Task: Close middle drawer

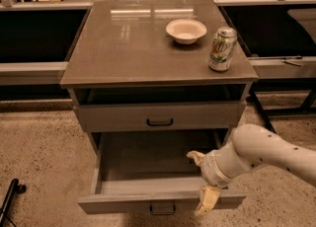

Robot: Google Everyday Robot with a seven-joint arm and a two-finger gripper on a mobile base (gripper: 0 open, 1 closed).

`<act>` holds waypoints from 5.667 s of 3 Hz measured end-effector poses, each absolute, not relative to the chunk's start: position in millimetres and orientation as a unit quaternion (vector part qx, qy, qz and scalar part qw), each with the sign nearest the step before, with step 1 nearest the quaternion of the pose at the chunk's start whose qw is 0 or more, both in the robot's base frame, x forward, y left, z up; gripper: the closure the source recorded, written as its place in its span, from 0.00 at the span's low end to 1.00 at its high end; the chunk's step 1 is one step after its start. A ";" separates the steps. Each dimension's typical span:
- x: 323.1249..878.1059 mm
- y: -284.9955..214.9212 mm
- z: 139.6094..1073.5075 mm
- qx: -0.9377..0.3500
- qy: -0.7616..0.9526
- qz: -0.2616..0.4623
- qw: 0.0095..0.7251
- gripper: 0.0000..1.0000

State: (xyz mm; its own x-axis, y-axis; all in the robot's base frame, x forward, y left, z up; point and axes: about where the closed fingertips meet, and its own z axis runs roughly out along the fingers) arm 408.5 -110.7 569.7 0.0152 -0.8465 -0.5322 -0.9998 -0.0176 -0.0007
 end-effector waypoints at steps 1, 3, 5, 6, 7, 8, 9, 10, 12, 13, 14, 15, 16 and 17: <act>396.3 -120.6 543.4 -0.677 0.668 0.225 0.210 0.00; 376.1 -142.2 525.2 -0.667 0.706 0.175 0.161 0.25; 370.2 -142.5 476.5 -0.696 0.674 0.158 0.190 0.72; 370.8 -141.7 438.7 -0.707 0.660 0.167 0.191 0.95; 372.2 -140.2 414.9 -0.714 0.654 0.164 0.188 0.91; 380.3 -136.0 398.0 -0.721 0.650 0.150 0.187 0.61; 380.3 -136.0 398.0 -0.721 0.650 0.150 0.187 0.37; 380.3 -135.9 397.9 -0.721 0.650 0.150 0.187 0.14; 380.2 -135.9 397.9 -0.721 0.650 0.150 0.187 0.00; 381.8 -133.9 396.1 -0.728 0.646 0.143 0.180 0.16; 398.0 -133.4 393.6 -0.739 0.633 0.130 0.192 0.40; 425.7 -136.7 397.3 -0.749 0.623 0.094 0.206 0.63; 454.4 -137.0 403.1 -0.753 0.615 0.070 0.223 0.86; 480.0 -140.2 403.9 -0.739 0.622 0.051 0.254 1.00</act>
Offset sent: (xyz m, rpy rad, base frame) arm -0.0193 -0.0325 -0.0446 -0.0827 0.1246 -0.0722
